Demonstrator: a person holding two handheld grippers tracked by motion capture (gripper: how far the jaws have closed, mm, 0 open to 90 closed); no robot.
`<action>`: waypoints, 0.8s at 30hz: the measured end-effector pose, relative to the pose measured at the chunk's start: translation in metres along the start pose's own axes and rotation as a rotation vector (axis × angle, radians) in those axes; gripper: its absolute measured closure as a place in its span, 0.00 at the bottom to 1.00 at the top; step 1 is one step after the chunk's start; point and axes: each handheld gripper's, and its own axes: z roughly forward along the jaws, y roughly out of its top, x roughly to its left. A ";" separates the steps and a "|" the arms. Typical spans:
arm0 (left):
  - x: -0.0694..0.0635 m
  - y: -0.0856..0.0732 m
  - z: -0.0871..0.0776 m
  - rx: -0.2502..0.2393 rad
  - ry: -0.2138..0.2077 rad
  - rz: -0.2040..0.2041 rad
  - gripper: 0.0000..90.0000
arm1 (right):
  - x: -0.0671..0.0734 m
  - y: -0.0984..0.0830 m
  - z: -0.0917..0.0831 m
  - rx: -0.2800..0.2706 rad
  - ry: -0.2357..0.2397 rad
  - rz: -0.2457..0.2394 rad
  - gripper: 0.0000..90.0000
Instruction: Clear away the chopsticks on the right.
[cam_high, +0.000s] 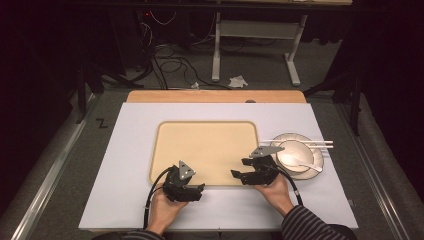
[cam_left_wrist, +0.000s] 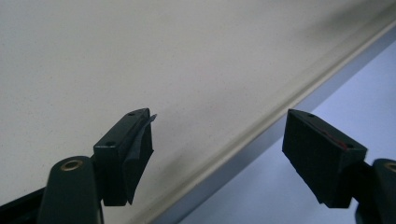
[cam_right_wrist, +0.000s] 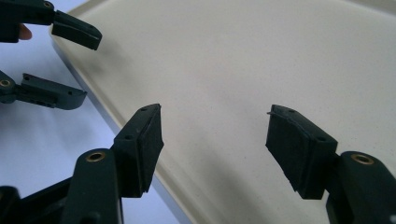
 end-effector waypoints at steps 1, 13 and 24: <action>0.000 0.000 0.001 0.002 -0.001 0.001 0.27 | 0.001 0.000 -0.001 0.004 -0.003 -0.010 0.42; 0.004 -0.002 0.003 0.014 -0.003 -0.004 0.29 | -0.001 0.000 -0.003 0.003 -0.001 -0.005 0.41; 0.006 -0.003 0.003 0.001 -0.014 -0.021 0.29 | -0.003 -0.001 -0.006 -0.012 0.037 0.019 0.40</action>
